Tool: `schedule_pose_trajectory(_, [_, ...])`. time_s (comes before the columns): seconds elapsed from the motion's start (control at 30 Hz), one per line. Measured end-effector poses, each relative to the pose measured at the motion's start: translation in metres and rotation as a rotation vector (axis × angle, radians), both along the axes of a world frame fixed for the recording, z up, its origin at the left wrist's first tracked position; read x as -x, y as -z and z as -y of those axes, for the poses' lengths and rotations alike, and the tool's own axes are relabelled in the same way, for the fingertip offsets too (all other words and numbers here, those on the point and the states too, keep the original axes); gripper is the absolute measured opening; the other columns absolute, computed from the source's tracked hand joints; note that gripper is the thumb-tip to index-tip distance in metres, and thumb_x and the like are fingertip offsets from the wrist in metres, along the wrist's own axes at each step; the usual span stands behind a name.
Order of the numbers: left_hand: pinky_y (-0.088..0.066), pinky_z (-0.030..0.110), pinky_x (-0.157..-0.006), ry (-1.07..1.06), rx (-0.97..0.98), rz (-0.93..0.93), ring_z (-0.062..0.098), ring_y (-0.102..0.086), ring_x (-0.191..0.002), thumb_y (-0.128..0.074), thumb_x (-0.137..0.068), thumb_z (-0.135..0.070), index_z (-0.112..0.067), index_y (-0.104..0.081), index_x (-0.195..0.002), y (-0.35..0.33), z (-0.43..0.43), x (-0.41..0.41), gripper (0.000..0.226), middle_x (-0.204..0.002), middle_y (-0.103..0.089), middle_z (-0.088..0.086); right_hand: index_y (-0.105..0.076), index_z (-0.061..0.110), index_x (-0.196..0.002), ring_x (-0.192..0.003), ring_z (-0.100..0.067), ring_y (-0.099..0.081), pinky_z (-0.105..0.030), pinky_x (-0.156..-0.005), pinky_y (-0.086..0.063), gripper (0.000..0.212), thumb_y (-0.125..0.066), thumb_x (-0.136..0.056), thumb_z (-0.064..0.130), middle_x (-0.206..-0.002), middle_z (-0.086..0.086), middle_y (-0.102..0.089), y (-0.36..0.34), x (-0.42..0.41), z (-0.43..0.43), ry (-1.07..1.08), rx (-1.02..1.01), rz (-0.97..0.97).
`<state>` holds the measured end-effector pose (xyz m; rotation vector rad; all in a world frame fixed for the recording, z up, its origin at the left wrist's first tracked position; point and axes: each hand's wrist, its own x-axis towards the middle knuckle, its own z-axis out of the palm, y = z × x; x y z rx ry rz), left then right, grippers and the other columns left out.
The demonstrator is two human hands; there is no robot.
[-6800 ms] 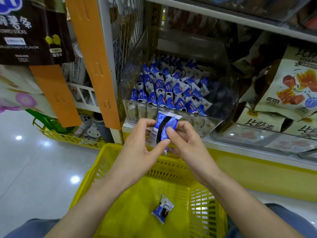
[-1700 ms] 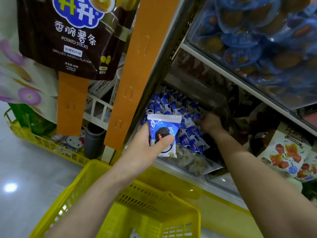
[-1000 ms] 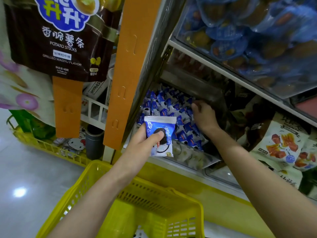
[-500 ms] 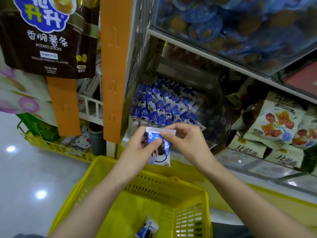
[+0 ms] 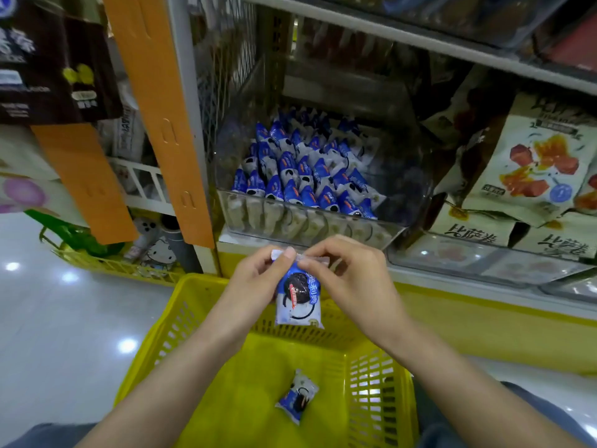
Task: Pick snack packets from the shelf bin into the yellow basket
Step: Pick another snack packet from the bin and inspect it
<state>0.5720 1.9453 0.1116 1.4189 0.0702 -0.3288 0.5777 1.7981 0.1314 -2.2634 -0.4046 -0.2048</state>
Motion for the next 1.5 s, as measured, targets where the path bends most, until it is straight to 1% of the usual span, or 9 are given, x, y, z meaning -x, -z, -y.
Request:
schedule_pose_trajectory(0.07, [-0.051,0.027,-0.073,0.078,-0.011,-0.072,0.014,-0.067,-0.082,-0.059,-0.081,-0.033,-0.010,-0.064,-0.099,0.003,0.000,0.000,0.029,-0.091,-0.072,0.006,-0.063,0.024,-0.075,-0.071,0.000,-0.059,-0.013,-0.062,-0.046,0.011,-0.065,-0.084,0.018,-0.072,0.013,-0.063,0.007,0.002,0.002,0.104,-0.133,-0.100])
schedule_pose_trajectory(0.23, [-0.049,0.014,-0.058,-0.058,-0.058,-0.071,0.003,-0.065,-0.069,-0.070,-0.077,-0.006,-0.008,-0.061,-0.099,0.010,0.001,0.001,0.024,-0.083,-0.071,-0.001,-0.050,0.014,-0.079,-0.060,-0.006,-0.063,-0.022,-0.054,-0.056,0.016,-0.053,-0.090,0.003,-0.078,-0.005,-0.059,0.015,0.002,0.006,0.301,-0.633,-0.521])
schedule_pose_trajectory(0.43, [-0.054,0.021,-0.068,-0.208,-0.088,-0.020,0.007,-0.065,-0.072,-0.064,-0.083,-0.012,-0.013,-0.064,-0.088,0.016,-0.001,-0.003,0.005,-0.079,-0.070,-0.001,-0.044,0.008,-0.102,-0.054,-0.009,-0.061,-0.020,-0.055,-0.052,0.034,-0.063,-0.080,-0.009,-0.076,-0.008,-0.063,0.025,0.011,0.002,0.124,-0.504,-0.862])
schedule_pose_trajectory(0.6, [-0.054,0.022,-0.069,-0.067,-0.134,0.024,0.007,-0.065,-0.076,-0.064,-0.083,-0.006,-0.010,-0.062,-0.091,0.016,-0.004,-0.003,0.009,-0.085,-0.070,0.002,-0.050,0.027,-0.104,-0.096,-0.008,-0.061,-0.024,-0.085,-0.048,0.043,-0.077,-0.072,0.020,-0.104,0.004,-0.065,0.030,0.015,0.003,-0.002,-0.020,-0.541])
schedule_pose_trajectory(0.73, [-0.050,0.016,-0.068,0.051,-0.190,0.080,0.005,-0.062,-0.077,-0.066,-0.080,-0.004,-0.006,-0.061,-0.090,0.014,-0.005,0.000,0.012,-0.084,-0.067,0.001,-0.056,0.032,-0.095,-0.084,0.001,-0.062,-0.014,-0.076,-0.048,0.019,-0.068,-0.082,0.024,-0.090,0.012,-0.066,0.025,0.012,-0.001,0.046,-0.258,-0.490])
schedule_pose_trajectory(0.87, [-0.049,0.015,-0.066,0.052,-0.091,0.029,0.006,-0.063,-0.077,-0.065,-0.080,-0.002,-0.010,-0.060,-0.090,0.013,-0.005,0.003,0.013,-0.079,-0.068,-0.004,-0.058,0.029,-0.082,-0.075,-0.014,-0.066,-0.028,-0.073,-0.053,0.012,-0.068,-0.082,0.021,-0.090,0.004,-0.068,0.021,0.009,-0.002,0.103,-0.283,-0.490])
schedule_pose_trajectory(1.1, [-0.056,0.033,-0.081,0.039,0.140,-0.143,0.021,-0.068,-0.094,-0.061,-0.077,-0.025,-0.008,-0.065,-0.105,0.006,0.000,0.005,0.033,-0.101,-0.071,0.010,-0.065,0.011,-0.097,-0.077,-0.008,-0.066,-0.019,-0.067,-0.055,0.013,-0.062,-0.086,0.018,-0.095,-0.002,-0.068,0.013,0.010,-0.001,0.134,-0.666,-0.779])
schedule_pose_trajectory(1.27, [-0.055,0.032,-0.079,-0.067,-0.009,0.000,0.020,-0.068,-0.090,-0.058,-0.086,-0.018,-0.003,-0.064,-0.100,0.005,0.002,0.006,0.022,-0.096,-0.071,0.012,-0.067,0.009,-0.099,-0.092,-0.014,-0.067,-0.023,-0.085,-0.053,0.016,-0.065,-0.084,0.015,-0.101,-0.007,-0.071,0.013,0.011,0.002,0.103,-0.678,-0.816])
schedule_pose_trajectory(1.5, [-0.052,0.024,-0.065,-0.080,-0.131,0.160,0.011,-0.065,-0.073,-0.056,-0.089,-0.010,-0.006,-0.062,-0.085,0.003,0.004,0.007,0.008,-0.074,-0.068,0.001,-0.067,0.024,-0.074,-0.069,-0.002,-0.060,-0.019,-0.068,-0.049,0.010,-0.067,-0.082,0.018,-0.074,0.007,-0.068,0.013,0.008,-0.001,0.128,-0.448,-0.522])
